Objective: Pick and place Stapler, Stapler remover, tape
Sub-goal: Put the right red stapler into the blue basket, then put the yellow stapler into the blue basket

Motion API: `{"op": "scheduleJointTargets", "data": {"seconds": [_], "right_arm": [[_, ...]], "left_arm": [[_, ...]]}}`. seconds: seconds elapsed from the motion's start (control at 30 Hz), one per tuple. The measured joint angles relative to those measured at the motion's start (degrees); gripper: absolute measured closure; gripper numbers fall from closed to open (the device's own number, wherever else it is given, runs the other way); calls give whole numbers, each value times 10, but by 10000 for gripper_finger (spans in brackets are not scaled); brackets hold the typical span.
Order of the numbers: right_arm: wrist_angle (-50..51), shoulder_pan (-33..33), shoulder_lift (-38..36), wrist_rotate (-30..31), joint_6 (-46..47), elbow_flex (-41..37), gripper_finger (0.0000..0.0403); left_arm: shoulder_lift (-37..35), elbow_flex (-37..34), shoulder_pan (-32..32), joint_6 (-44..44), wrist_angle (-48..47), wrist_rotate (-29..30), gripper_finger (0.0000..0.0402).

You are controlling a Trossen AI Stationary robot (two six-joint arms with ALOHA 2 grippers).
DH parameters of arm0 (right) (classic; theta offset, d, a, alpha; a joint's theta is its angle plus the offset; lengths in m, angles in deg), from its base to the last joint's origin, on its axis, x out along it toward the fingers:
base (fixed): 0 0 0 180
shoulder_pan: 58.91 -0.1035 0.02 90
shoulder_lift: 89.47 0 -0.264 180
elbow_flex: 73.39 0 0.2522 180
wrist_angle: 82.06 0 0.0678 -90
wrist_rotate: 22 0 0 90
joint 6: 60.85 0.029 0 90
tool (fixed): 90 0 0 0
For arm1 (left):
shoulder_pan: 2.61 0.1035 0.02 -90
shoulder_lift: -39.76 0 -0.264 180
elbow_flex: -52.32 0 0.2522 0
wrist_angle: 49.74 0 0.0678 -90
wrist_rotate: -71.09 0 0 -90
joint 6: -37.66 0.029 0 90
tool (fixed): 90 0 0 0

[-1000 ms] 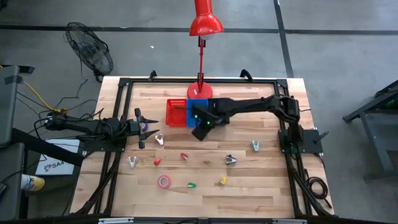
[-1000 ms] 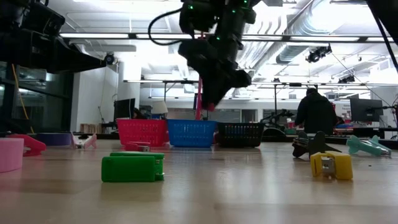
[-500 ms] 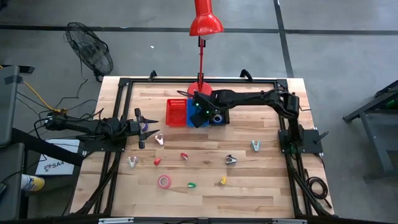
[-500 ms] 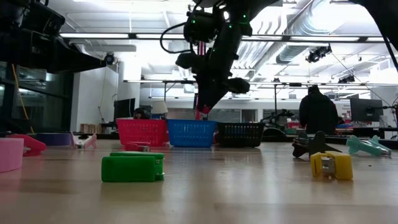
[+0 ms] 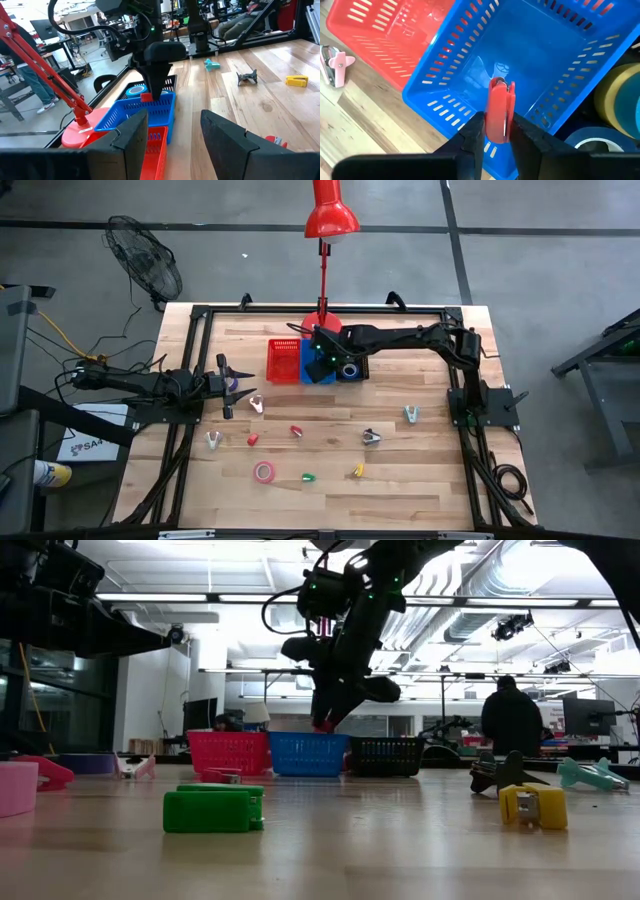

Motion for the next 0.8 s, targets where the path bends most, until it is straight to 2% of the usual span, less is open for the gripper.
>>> {"op": "scheduleJointTargets", "data": {"seconds": [0.57, 0.8], "right_arm": [[0, 0, 0, -2, -1, 0, 218], [1, -13, -17, -3, -3, 0, 206]], "left_arm": [[0, 0, 0, 0, 0, 0, 222], [0, 0, 0, 0, 0, 0, 222]]}}
